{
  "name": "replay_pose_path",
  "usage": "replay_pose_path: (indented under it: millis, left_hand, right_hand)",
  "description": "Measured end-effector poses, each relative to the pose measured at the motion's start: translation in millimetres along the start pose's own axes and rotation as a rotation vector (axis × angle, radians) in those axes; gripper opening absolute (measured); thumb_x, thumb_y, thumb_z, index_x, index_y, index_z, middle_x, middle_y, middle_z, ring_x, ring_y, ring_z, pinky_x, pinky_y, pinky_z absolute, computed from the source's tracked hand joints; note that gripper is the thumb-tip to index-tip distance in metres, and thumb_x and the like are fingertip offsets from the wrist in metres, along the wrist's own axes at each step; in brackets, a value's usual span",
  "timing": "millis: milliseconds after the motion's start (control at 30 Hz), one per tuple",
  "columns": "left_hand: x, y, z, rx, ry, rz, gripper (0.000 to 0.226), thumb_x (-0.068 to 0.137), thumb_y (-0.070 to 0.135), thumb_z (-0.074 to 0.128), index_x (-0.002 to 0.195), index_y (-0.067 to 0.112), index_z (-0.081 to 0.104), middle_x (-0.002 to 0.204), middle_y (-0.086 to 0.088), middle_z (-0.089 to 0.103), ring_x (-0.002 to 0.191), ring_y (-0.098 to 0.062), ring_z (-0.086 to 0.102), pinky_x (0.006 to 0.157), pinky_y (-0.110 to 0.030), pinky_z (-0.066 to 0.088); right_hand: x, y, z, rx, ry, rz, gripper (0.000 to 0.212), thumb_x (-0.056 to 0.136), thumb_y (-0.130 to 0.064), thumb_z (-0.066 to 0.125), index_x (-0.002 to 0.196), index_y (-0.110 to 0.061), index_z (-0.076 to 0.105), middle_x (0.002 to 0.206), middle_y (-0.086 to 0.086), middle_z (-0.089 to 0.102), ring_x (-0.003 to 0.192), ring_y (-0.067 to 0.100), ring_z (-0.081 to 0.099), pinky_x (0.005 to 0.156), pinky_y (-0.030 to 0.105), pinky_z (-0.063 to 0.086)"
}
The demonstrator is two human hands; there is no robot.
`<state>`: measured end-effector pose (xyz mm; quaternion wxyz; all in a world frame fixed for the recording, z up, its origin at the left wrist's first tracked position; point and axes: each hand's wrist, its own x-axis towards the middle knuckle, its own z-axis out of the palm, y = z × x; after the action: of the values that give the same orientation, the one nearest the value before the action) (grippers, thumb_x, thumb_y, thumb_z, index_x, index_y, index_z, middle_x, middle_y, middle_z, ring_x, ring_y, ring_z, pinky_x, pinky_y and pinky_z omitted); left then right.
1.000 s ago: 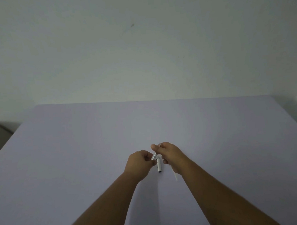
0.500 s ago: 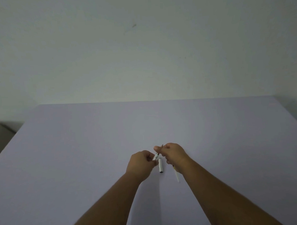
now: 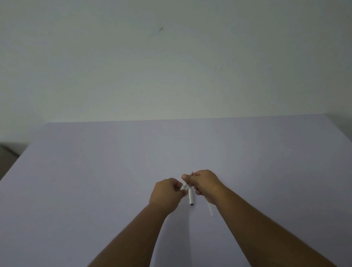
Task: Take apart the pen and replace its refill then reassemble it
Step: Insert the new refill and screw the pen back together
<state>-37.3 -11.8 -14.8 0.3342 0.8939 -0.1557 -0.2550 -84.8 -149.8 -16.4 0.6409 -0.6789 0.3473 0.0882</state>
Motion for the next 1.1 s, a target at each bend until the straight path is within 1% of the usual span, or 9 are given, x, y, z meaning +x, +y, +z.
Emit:
replay_pose_path:
  millis: [100,167,300,400,500,667,800,933,1100]
  left_hand:
    - [0.8,-1.1,-0.1,-0.04,0.0,-0.046,0.012,0.077,0.029,0.072,0.074,0.025,0.061,0.068,0.009,0.06,0.059,-0.008,0.055,0.057,-0.024,0.048]
    - [0.6,-3.7,0.0,-0.102,0.005,-0.1,0.01,0.075,0.028,0.073,0.075,0.023,0.064,0.071,0.005,0.063,0.061,-0.011,0.058,0.057,-0.029,0.053]
    - [-1.4,-13.2,-0.6,-0.244,-0.013,-0.207,0.014,0.074,0.025,0.075,0.08,0.017,0.066,0.083,-0.004,0.068,0.069,-0.016,0.063,0.053,-0.026,0.054]
    - [-3.0,-18.7,-1.2,-0.331,-0.042,-0.258,0.019,0.074,0.022,0.076,0.085,0.011,0.066,0.087,-0.012,0.069,0.075,-0.024,0.063,0.073,-0.041,0.06]
    - [-4.9,-22.0,-1.3,-0.373,-0.064,-0.296,0.019,0.076,0.02,0.076,0.089,0.009,0.066,0.086,-0.013,0.069,0.075,-0.026,0.066,0.074,-0.043,0.061]
    - [-7.3,-24.7,-2.7,-0.408,-0.081,-0.316,0.018,0.075,0.016,0.076,0.088,0.008,0.067,0.08,-0.011,0.068,0.068,-0.023,0.065,0.072,-0.041,0.061]
    - [-6.3,-22.9,-3.5,-0.4,-0.097,-0.306,0.018,0.075,0.017,0.077,0.087,0.008,0.068,0.078,-0.01,0.068,0.066,-0.022,0.065,0.073,-0.041,0.06]
    - [-4.4,-17.1,-2.0,-0.388,-0.119,-0.293,0.019,0.074,0.018,0.077,0.088,0.009,0.069,0.077,-0.008,0.068,0.067,-0.022,0.066,0.075,-0.041,0.061]
    - [-3.0,-10.9,0.8,-0.393,-0.13,-0.275,0.016,0.074,0.018,0.077,0.086,0.01,0.07,0.077,-0.008,0.068,0.066,-0.021,0.066,0.074,-0.041,0.061]
  right_hand:
    - [2.8,1.9,0.5,0.029,0.017,-0.002,0.031,0.083,-0.044,0.066,0.078,-0.013,0.068,0.075,-0.001,0.066,0.059,0.013,0.05,0.059,0.026,0.043]
    - [6.9,7.1,1.3,-0.036,0.192,-0.025,0.038,0.086,-0.047,0.058,0.084,-0.011,0.067,0.079,0.0,0.068,0.064,0.016,0.055,0.062,0.029,0.046]
    - [18.3,31.6,7.3,-0.52,0.304,-0.071,0.025,0.089,-0.028,0.055,0.073,-0.009,0.06,0.081,0.008,0.069,0.077,0.026,0.06,0.067,0.028,0.042]
    - [25.8,50.8,21.2,-0.747,0.294,-0.061,0.026,0.092,-0.029,0.049,0.096,-0.007,0.062,0.101,0.012,0.069,0.095,0.029,0.064,0.075,0.031,0.048]
    - [29.4,60.2,33.5,-0.841,0.321,-0.134,0.027,0.095,-0.028,0.042,0.103,-0.007,0.056,0.105,0.013,0.068,0.098,0.029,0.065,0.078,0.033,0.05]
    - [31.1,49.7,34.9,-0.657,0.308,-0.086,0.026,0.091,-0.026,0.052,0.105,-0.005,0.061,0.104,0.014,0.069,0.095,0.03,0.065,0.077,0.03,0.049]
    - [28.5,25.3,22.5,-0.153,0.301,-0.062,0.035,0.09,-0.029,0.054,0.06,-0.016,0.065,0.067,0.005,0.07,0.06,0.021,0.063,0.068,0.032,0.053]
    - [26.1,1.8,8.3,0.288,0.295,-0.031,0.02,0.087,-0.016,0.061,0.067,-0.016,0.068,0.068,0.005,0.069,0.06,0.014,0.062,0.062,0.027,0.054]
    - [17.5,-4.8,4.2,0.297,0.214,-0.013,0.015,0.085,-0.012,0.065,0.071,-0.012,0.07,0.074,0.011,0.07,0.068,0.021,0.064,0.068,0.03,0.057]
